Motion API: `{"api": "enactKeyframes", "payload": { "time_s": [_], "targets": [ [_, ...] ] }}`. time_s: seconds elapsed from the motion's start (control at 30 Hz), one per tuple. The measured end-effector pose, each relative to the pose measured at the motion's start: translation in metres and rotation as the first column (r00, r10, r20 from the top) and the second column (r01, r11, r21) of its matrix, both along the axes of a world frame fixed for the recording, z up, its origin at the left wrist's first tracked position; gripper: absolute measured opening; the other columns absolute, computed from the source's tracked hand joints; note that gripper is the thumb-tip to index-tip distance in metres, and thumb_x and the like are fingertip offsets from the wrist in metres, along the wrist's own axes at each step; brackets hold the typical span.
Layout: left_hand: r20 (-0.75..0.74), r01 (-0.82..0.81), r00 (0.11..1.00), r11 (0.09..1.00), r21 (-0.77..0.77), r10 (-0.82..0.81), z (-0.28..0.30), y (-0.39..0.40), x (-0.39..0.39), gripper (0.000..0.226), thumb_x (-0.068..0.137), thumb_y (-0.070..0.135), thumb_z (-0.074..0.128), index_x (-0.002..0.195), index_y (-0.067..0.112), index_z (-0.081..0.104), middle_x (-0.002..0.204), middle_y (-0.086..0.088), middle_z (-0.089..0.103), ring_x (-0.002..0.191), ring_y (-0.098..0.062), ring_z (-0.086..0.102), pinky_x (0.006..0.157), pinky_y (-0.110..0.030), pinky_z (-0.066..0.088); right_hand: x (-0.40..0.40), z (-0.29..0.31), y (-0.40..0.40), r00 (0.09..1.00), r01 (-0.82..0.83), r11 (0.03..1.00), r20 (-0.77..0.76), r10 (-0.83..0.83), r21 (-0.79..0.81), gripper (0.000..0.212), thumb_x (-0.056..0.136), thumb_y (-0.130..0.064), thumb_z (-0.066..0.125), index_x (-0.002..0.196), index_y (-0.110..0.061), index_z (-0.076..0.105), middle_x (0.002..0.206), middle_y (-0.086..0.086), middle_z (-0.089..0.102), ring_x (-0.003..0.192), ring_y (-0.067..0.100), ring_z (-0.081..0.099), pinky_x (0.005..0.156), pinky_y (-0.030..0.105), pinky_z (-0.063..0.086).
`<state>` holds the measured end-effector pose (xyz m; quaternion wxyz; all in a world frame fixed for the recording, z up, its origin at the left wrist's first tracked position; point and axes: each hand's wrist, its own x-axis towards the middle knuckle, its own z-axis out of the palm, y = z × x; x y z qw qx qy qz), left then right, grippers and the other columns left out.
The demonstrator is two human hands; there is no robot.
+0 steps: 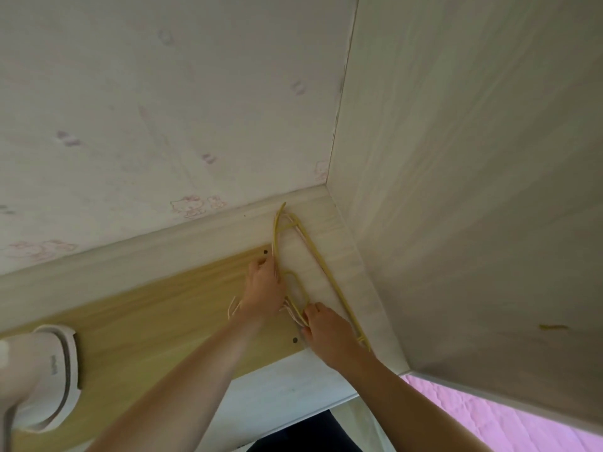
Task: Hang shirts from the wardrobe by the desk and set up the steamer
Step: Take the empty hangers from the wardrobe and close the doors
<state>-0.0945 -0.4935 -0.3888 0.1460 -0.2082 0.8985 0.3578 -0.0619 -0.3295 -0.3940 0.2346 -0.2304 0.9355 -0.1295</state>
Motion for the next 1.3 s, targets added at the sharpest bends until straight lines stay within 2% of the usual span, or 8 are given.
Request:
{"api": "enactKeyframes", "payload": {
  "time_s": [0.13, 0.2, 0.3, 0.53, 0.93, 1.07, 1.17, 1.3],
  "targets": [
    [-0.042, 0.212, 0.971, 0.934, -0.289, -0.233, 0.008, 0.006, 0.046, 0.039, 0.088, 0.027, 0.056, 0.126, 0.02, 0.054, 0.127, 0.001, 0.051, 0.116, -0.024, 0.05, 0.092, -0.035, 0.042, -0.005, 0.002, 0.002, 0.999, 0.039, 0.997, 0.04, -0.037, -0.06, 0.026, 0.096, -0.032, 0.046, 0.113, -0.014, 0.052, 0.109, 0.004, 0.055, 0.097, 0.023, 0.057, 0.066, 0.032, 0.04],
    [-0.087, 0.299, 0.929, 0.868, -0.397, -0.36, 0.006, 0.005, 0.065, 0.05, 0.073, 0.021, 0.07, 0.122, 0.015, 0.059, 0.113, 0.0, 0.06, 0.101, -0.027, 0.059, 0.09, -0.037, 0.047, -0.002, 0.004, 0.005, 0.999, 0.032, 0.994, 0.039, -0.028, -0.1, 0.024, 0.095, -0.031, 0.047, 0.112, -0.015, 0.053, 0.107, 0.003, 0.055, 0.096, 0.023, 0.055, 0.068, 0.035, 0.045],
    [-0.113, 0.311, 0.9, 0.803, -0.509, -0.42, -0.008, 0.0, 0.083, 0.058, 0.057, 0.012, 0.08, 0.113, 0.012, 0.065, 0.095, -0.002, 0.065, 0.088, -0.027, 0.064, 0.086, -0.04, 0.053, 0.007, 0.003, 0.01, 0.999, 0.011, 0.995, 0.048, -0.007, -0.097, 0.022, 0.095, -0.025, 0.047, 0.115, -0.017, 0.051, 0.108, 0.002, 0.054, 0.094, 0.022, 0.054, 0.07, 0.036, 0.048],
    [-0.22, 0.242, 0.89, 0.824, -0.512, -0.399, -0.01, 0.0, 0.081, 0.039, 0.057, -0.003, 0.078, 0.092, 0.011, 0.069, 0.078, -0.004, 0.062, 0.071, -0.027, 0.063, 0.061, -0.037, 0.051, 0.015, 0.005, 0.01, 0.999, 0.03, 0.997, 0.043, -0.027, -0.071, 0.024, 0.098, -0.019, 0.042, 0.12, -0.017, 0.049, 0.113, 0.003, 0.052, 0.086, 0.025, 0.058, 0.064, 0.035, 0.042],
    [-0.147, 0.339, 0.876, 0.802, -0.492, -0.46, -0.006, 0.007, 0.044, 0.034, 0.062, -0.004, 0.077, 0.093, 0.007, 0.067, 0.08, -0.008, 0.064, 0.072, -0.031, 0.064, 0.06, -0.04, 0.053, -0.001, 0.013, 0.01, 0.987, 0.162, 0.987, 0.009, -0.162, -0.014, 0.021, 0.096, -0.02, 0.044, 0.116, -0.014, 0.05, 0.108, 0.005, 0.054, 0.086, 0.028, 0.06, 0.061, 0.033, 0.04],
    [-0.059, 0.392, 0.872, 0.765, -0.511, -0.487, -0.006, 0.011, 0.045, 0.041, 0.067, -0.003, 0.071, 0.106, 0.008, 0.064, 0.093, -0.01, 0.064, 0.085, -0.033, 0.062, 0.07, -0.042, 0.052, 0.003, 0.015, 0.01, 0.989, 0.147, 0.989, -0.026, -0.146, 0.03, 0.023, 0.096, -0.018, 0.044, 0.117, -0.014, 0.05, 0.11, 0.006, 0.054, 0.09, 0.027, 0.059, 0.062, 0.034, 0.043],
    [-0.027, 0.408, 0.855, 0.703, -0.582, -0.518, -0.002, 0.01, 0.051, 0.052, 0.062, 0.005, 0.075, 0.113, 0.009, 0.063, 0.099, -0.006, 0.063, 0.09, -0.029, 0.061, 0.075, -0.039, 0.052, 0.009, 0.016, 0.008, 0.991, 0.115, 0.989, -0.081, -0.107, 0.093, 0.028, 0.095, -0.018, 0.046, 0.122, -0.014, 0.049, 0.118, 0.005, 0.052, 0.102, 0.025, 0.053, 0.072, 0.035, 0.048],
    [-0.043, 0.419, 0.819, 0.648, -0.637, -0.572, 0.0, 0.001, 0.06, 0.063, 0.065, 0.005, 0.071, 0.126, 0.003, 0.057, 0.11, -0.01, 0.062, 0.101, -0.034, 0.058, 0.092, -0.047, 0.047, 0.021, 0.021, 0.005, 0.987, 0.136, 0.975, -0.11, -0.118, 0.176, 0.037, 0.095, -0.019, 0.044, 0.132, -0.014, 0.041, 0.127, 0.006, 0.049, 0.112, 0.026, 0.049, 0.082, 0.035, 0.046]
  ]
}}
